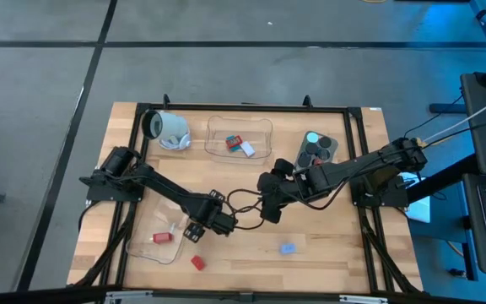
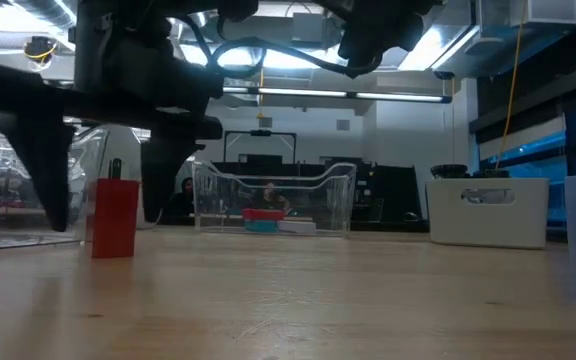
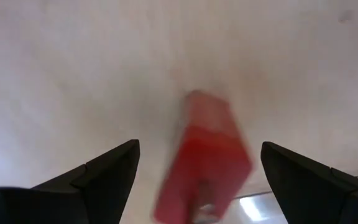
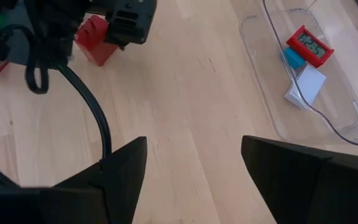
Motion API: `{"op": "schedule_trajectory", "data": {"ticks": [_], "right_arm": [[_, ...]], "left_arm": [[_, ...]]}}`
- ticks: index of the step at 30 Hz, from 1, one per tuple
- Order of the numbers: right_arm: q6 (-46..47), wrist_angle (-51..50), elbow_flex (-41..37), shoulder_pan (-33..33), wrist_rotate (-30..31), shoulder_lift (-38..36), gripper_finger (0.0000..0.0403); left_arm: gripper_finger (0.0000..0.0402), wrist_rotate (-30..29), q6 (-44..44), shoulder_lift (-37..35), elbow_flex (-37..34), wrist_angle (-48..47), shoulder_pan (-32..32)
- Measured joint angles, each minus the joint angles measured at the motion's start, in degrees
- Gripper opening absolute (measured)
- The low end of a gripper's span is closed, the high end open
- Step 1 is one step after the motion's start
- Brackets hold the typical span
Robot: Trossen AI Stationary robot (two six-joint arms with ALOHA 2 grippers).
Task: Pick & Place Office items
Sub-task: Put the top red USB adapter into the left clear bin
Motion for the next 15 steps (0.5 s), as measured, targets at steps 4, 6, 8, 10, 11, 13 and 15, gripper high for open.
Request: {"op": "schedule_trajectory", "data": {"ticks": [4, 6, 8, 10, 11, 13, 15], "right_arm": [[0.0, 0.0, 0.0, 0.0, 0.0, 0.0, 0.0265], [0.0, 0.0, 0.0, 0.0, 0.0, 0.0, 0.0265], [0.0, 0.0, 0.0, 0.0, 0.0, 0.0, 0.0265], [0.0, 0.0, 0.0, 0.0, 0.0, 0.0, 0.0265], [0.0, 0.0, 0.0, 0.0, 0.0, 0.0, 0.0265], [0.0, 0.0, 0.0, 0.0, 0.0, 0.0, 0.0265], [0.0, 0.0, 0.0, 0.0, 0.0, 0.0, 0.0265]], "left_arm": [[0.0326, -5.3, 1.3, 0.0, 0.0, -0.9, 0.0], [0.0312, -6.3, 2.3, 0.0, 0.0, -1.0, 0.0], [0.0294, -6.3, 2.5, -0.1, 0.0, -1.0, 0.0], [0.0271, -6.2, 2.5, -0.1, 0.0, -1.0, 0.0], [0.0259, -6.0, 2.5, -0.1, 0.0, -1.0, 0.0], [0.0233, -5.9, 2.5, -0.1, 0.0, -1.0, -0.1], [0.0205, -5.9, 2.5, -0.1, 0.0, -1.0, -0.5]]}}
